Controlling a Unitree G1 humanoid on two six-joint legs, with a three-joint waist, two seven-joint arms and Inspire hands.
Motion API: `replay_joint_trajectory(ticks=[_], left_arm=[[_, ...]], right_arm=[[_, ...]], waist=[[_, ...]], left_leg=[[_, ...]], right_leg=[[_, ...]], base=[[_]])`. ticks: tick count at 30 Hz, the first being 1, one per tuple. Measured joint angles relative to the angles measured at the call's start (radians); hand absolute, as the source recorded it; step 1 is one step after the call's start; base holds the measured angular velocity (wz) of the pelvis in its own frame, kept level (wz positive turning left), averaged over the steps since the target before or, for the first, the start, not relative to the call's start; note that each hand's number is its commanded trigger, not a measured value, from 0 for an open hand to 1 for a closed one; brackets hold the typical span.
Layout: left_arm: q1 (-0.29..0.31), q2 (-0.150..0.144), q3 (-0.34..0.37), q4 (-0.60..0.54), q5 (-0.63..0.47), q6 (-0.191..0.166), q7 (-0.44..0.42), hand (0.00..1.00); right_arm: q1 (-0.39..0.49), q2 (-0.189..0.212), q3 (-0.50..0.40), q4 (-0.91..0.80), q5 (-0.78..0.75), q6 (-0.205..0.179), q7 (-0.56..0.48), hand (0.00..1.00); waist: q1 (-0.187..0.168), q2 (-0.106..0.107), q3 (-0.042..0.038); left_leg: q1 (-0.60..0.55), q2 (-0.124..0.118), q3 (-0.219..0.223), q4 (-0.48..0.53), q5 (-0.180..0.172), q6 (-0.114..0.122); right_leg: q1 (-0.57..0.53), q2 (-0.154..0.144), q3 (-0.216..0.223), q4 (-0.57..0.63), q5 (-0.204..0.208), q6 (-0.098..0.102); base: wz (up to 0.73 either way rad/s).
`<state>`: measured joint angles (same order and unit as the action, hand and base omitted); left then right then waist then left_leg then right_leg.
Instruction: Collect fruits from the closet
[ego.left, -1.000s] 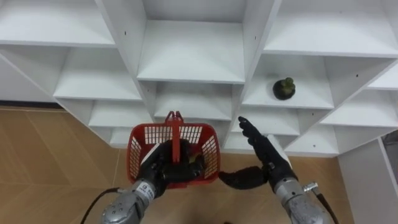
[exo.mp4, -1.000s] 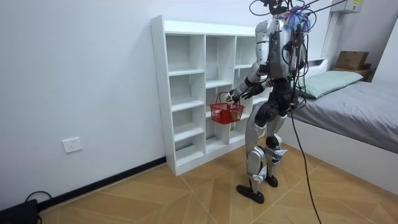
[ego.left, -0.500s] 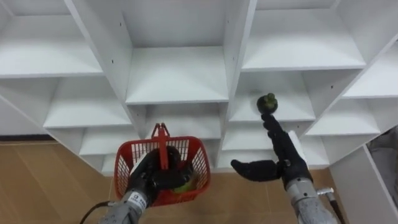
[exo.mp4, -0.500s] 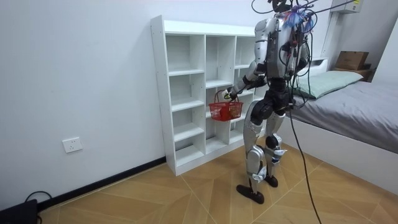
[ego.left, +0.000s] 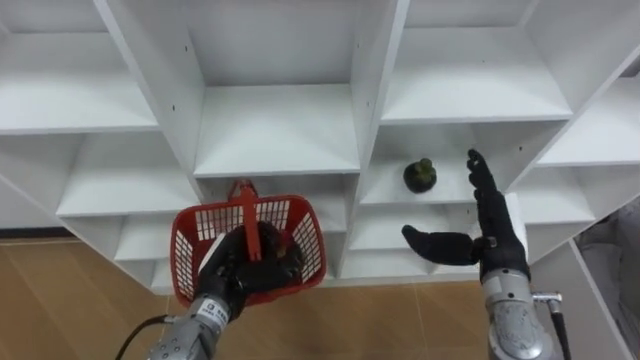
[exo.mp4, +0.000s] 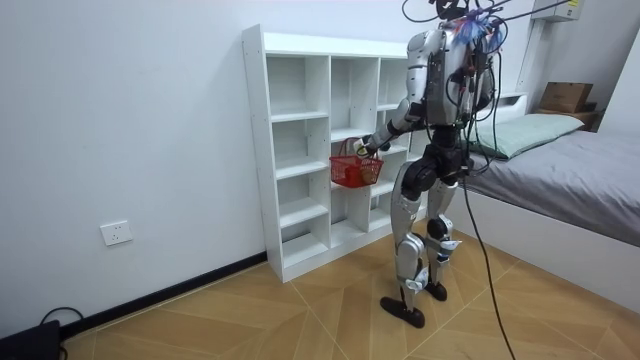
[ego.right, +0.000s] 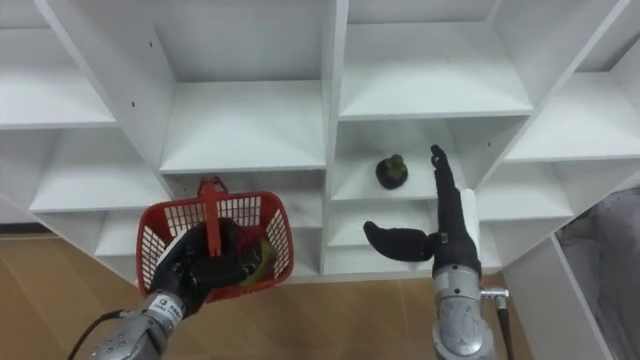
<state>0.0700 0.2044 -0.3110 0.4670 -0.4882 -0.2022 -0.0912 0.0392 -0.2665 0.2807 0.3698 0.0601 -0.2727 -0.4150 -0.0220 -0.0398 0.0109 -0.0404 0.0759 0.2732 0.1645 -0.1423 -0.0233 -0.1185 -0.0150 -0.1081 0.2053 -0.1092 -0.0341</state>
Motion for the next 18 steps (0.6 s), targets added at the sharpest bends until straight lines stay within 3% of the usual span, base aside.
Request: replay_joint_trajectory(ticks=[9, 18], left_arm=[[0.022, 0.014, 0.000, -0.014, 0.012, 0.000, -0.009, 1.00], [0.067, 0.028, 0.002, -0.015, 0.012, 0.008, -0.068, 1.00]], right_arm=[[-0.055, -0.039, -0.035, 0.013, 0.003, -0.013, -0.020, 0.00], [-0.076, -0.041, -0.063, 0.142, 0.014, -0.012, 0.014, 0.00]], waist=[[0.002, -0.002, 0.0014], [0.005, -0.019, 0.0089]], left_leg=[[0.002, -0.001, -0.013, 0.002, 0.000, 0.000], [-0.002, -0.004, -0.047, 0.006, 0.001, -0.001]], right_leg=[[0.014, -0.003, -0.019, -0.003, -0.003, 0.002], [0.027, -0.012, -0.058, -0.002, -0.017, 0.000]], base=[[0.06], [0.12]])
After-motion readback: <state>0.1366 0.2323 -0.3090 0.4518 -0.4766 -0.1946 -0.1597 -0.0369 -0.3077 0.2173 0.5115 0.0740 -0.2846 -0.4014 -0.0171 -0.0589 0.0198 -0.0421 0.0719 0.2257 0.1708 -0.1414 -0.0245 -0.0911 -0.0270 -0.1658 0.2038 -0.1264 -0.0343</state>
